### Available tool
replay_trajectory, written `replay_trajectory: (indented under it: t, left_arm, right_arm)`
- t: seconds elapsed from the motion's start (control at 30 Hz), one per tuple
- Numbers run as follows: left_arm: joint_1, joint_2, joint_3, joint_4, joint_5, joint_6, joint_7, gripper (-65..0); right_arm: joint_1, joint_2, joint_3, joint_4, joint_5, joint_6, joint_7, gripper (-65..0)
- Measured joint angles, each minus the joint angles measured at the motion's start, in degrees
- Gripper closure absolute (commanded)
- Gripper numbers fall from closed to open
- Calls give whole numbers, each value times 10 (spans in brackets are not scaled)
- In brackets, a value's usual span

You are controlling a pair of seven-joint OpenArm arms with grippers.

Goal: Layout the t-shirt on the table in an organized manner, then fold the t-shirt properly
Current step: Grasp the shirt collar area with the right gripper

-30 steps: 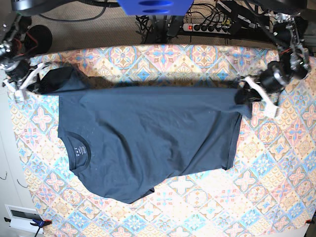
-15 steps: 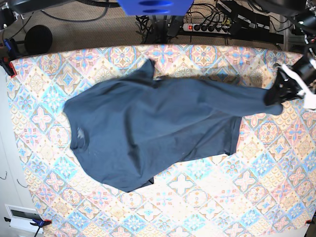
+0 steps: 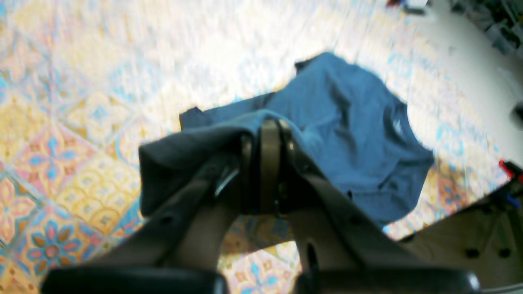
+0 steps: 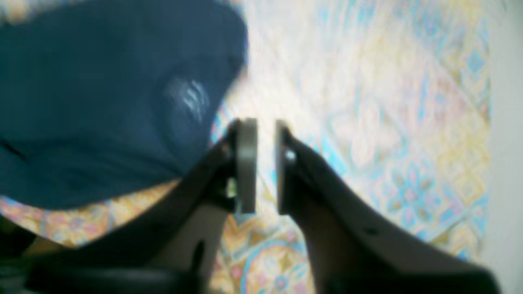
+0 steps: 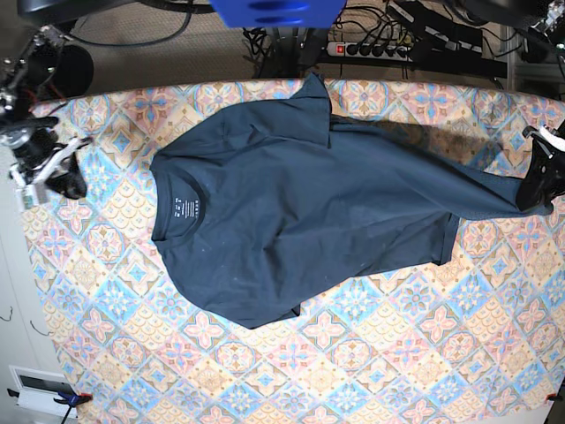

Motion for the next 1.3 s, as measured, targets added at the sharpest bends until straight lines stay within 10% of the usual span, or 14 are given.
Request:
replay_trajectory:
  t: [0.4, 0.8, 1.13, 1.3]
  left_arm:
    - [-121, 1, 46, -20, 45, 0, -45, 0]
    - [-251, 122, 155, -26, 266, 1, -48, 0]
    - [-255, 129, 157, -26, 268, 1, -49, 0]
    - [-253, 129, 157, -26, 267, 2, -49, 0]
  right_arm:
    - [-3, 25, -442, 8, -346, 4, 111, -188]
    - [19, 43, -570, 24, -367, 5, 182, -193]
    - [91, 49, -648, 7, -360, 5, 180, -382]
    - [110, 52, -689, -1, -368, 2, 178, -376]
